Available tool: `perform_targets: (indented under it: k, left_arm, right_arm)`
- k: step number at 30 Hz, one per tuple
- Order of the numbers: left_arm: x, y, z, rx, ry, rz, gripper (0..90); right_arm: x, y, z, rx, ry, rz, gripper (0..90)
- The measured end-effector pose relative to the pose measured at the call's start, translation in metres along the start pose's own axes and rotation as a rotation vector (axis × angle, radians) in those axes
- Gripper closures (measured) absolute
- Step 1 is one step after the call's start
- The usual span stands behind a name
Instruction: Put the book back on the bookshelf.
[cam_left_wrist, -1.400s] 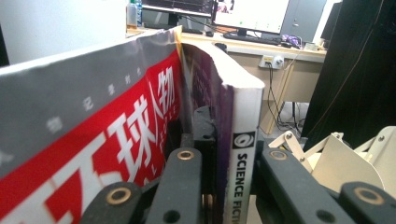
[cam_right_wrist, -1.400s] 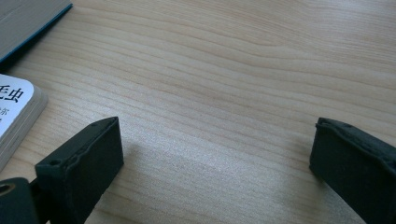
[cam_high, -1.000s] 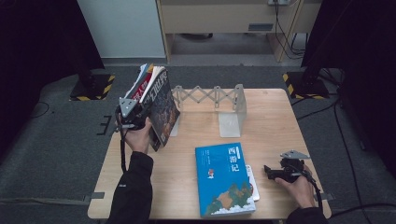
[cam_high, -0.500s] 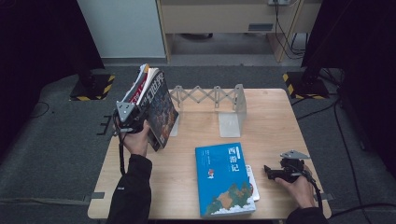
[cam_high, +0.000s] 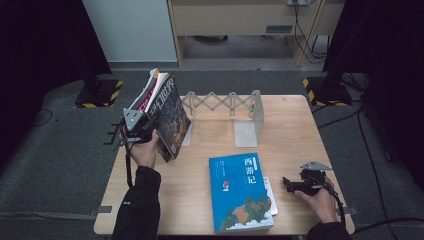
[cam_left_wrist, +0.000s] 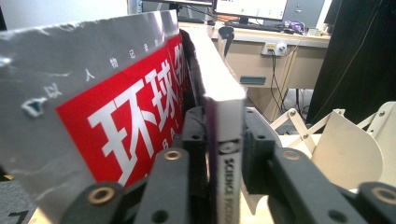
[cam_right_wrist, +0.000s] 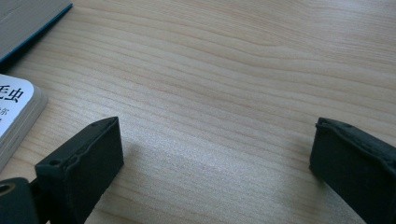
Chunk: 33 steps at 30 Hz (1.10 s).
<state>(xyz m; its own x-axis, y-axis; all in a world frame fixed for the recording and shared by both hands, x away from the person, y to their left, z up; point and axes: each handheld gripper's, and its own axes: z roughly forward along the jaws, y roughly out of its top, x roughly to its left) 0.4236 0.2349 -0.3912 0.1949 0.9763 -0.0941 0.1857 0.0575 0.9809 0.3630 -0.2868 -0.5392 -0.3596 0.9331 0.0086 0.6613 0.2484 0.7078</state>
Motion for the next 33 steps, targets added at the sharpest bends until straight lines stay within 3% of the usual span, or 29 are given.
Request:
perform_targets:
  k: [7, 14, 20, 24, 29, 33]
  left_arm:
    - [0.002, -0.002, -0.010, -0.031, -0.041, -0.023, 56.2]
    - [0.007, -0.007, -0.022, -0.065, -0.093, -0.022, 49.2]
    - [0.007, -0.012, -0.031, -0.067, -0.111, 0.000, 44.8]
    - [0.008, -0.012, -0.034, -0.065, -0.117, -0.018, 43.5]
    - [0.008, -0.015, -0.041, -0.063, -0.133, -0.003, 41.1]
    - [0.010, -0.017, -0.047, -0.061, -0.151, -0.018, 39.9]
  right_arm:
    - [0.000, 0.000, 0.000, 0.000, 0.000, 0.000, 3.0]
    - [0.000, 0.000, 0.000, 0.000, 0.000, 0.000, 3.0]
    - [0.000, 0.000, 0.000, 0.000, 0.000, 0.001, 3.0]
    - [0.000, 0.000, 0.000, 0.000, 0.000, 0.001, 3.0]
    - [0.000, 0.000, 0.000, 0.000, 0.000, 0.001, 3.0]
    - [0.000, 0.000, 0.000, 0.000, 0.000, -0.001, 2.9]
